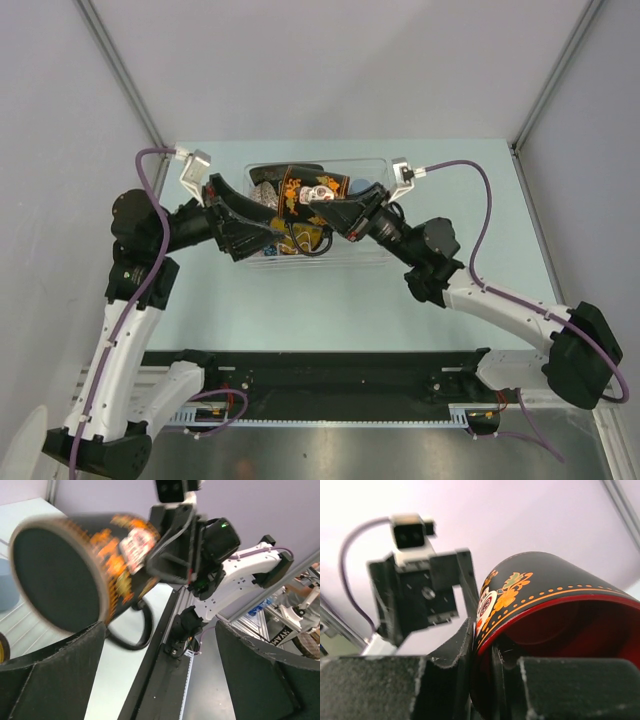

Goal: Load the mixed dishes into the dish rack

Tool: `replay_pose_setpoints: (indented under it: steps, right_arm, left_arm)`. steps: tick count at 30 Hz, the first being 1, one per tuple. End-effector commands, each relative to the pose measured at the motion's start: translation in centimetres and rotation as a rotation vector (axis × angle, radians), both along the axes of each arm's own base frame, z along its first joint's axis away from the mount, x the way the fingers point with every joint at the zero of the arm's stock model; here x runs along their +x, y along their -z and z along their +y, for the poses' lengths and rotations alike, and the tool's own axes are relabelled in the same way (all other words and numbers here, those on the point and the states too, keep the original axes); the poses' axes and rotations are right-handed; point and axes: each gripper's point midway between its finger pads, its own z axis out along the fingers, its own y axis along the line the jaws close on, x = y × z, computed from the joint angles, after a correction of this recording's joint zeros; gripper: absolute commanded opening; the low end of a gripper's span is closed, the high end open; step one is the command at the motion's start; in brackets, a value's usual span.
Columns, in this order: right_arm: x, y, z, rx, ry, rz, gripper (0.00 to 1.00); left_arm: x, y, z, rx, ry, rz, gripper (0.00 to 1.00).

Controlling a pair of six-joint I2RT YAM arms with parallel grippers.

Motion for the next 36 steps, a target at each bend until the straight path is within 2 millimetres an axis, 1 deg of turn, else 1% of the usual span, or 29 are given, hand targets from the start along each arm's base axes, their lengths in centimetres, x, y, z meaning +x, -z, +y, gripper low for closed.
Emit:
replay_pose_setpoints:
  steps: [1,3,4,5,6,7,8,9,11,12,13,15,17,18,20,21,24,28,32,35,36]
  right_arm:
    - [-5.7,-13.1,-7.2,0.431,-0.016,-0.333,0.00]
    - [-5.8,-13.5,-7.8,0.432,-0.009,-0.342,0.00]
    - [-5.5,-13.5,-8.1,0.428,-0.001,-0.344,0.00]
    - [-5.6,-13.6,-8.3,0.427,-0.001,-0.353,0.00]
    - [-5.6,-13.8,-8.8,0.433,0.004,-0.354,0.00]
    - [-5.6,-14.0,-9.2,0.447,0.004,-0.358,0.00]
    - [-5.6,-14.3,-9.5,0.463,0.003,-0.363,0.00]
    - [-5.7,-14.4,-9.7,0.494,-0.003,-0.376,0.00]
    - [-5.6,-14.6,-10.1,0.549,-0.023,-0.360,0.00]
    - [-6.1,-15.0,-10.7,0.598,-0.031,-0.382,0.00]
    - [-5.3,-14.7,-10.3,0.621,-0.038,-0.344,0.00]
    - [-5.2,-14.6,-10.1,0.639,-0.036,-0.343,0.00]
    - [-4.9,-14.3,-9.1,0.637,-0.041,-0.329,0.00]
    - [-5.1,-14.8,-9.1,0.650,-0.045,-0.339,0.00]
    - [-5.0,-14.7,-8.3,0.642,-0.052,-0.342,0.00]
    - [-5.0,-15.0,-8.2,0.646,-0.056,-0.346,0.00]
    - [-4.8,-15.2,-7.5,0.647,-0.064,-0.348,0.00]
    - [-4.7,-16.1,-7.1,0.661,-0.072,-0.364,0.00]
    - [-4.1,-16.3,-6.3,0.665,-0.079,-0.363,0.00]
    - [-4.0,-16.4,-5.8,0.670,-0.096,-0.359,0.00]
    - [-3.8,-16.0,-5.2,0.663,-0.098,-0.349,0.00]
  left_arm:
    - [0.9,1.4,0.4,0.037,-0.064,-0.006,0.96]
    - [1.0,0.9,0.7,0.045,-0.092,-0.025,0.95]
    - [1.2,0.6,0.9,0.047,-0.110,-0.037,0.95]
    - [1.2,-0.1,1.0,0.041,-0.119,-0.056,0.95]
    - [1.2,-0.3,1.0,0.037,-0.119,-0.054,0.95]
    - [1.1,-0.8,0.8,0.011,-0.107,-0.048,0.95]
    - [1.1,-0.6,0.6,-0.003,-0.089,-0.028,0.94]
    - [0.8,-0.9,0.3,-0.036,-0.068,0.013,0.94]
    - [1.2,-0.8,-0.2,-0.047,-0.045,0.030,0.94]
    - [1.1,-0.8,-0.5,-0.049,-0.029,0.047,0.94]
    - [1.4,-0.5,-0.7,-0.048,-0.021,0.060,0.94]
    - [1.2,-0.7,-1.1,-0.059,0.005,0.084,0.94]
    - [1.2,-0.5,-1.6,-0.063,0.029,0.102,0.95]
    - [1.3,-0.4,-1.7,-0.062,0.033,0.111,0.96]
    - [1.6,0.4,-2.1,-0.055,0.048,0.143,0.96]
    - [1.6,0.0,-2.2,-0.063,0.054,0.113,0.96]
    - [1.4,0.0,-2.8,-0.073,0.084,0.121,0.96]
    - [1.4,0.9,-3.2,-0.058,0.098,0.132,0.96]
    - [1.3,0.8,-3.7,-0.067,0.115,0.140,0.96]
    - [1.4,0.3,-3.9,-0.071,0.121,0.137,0.91]
    - [1.3,0.0,-3.9,-0.077,0.126,0.130,0.87]
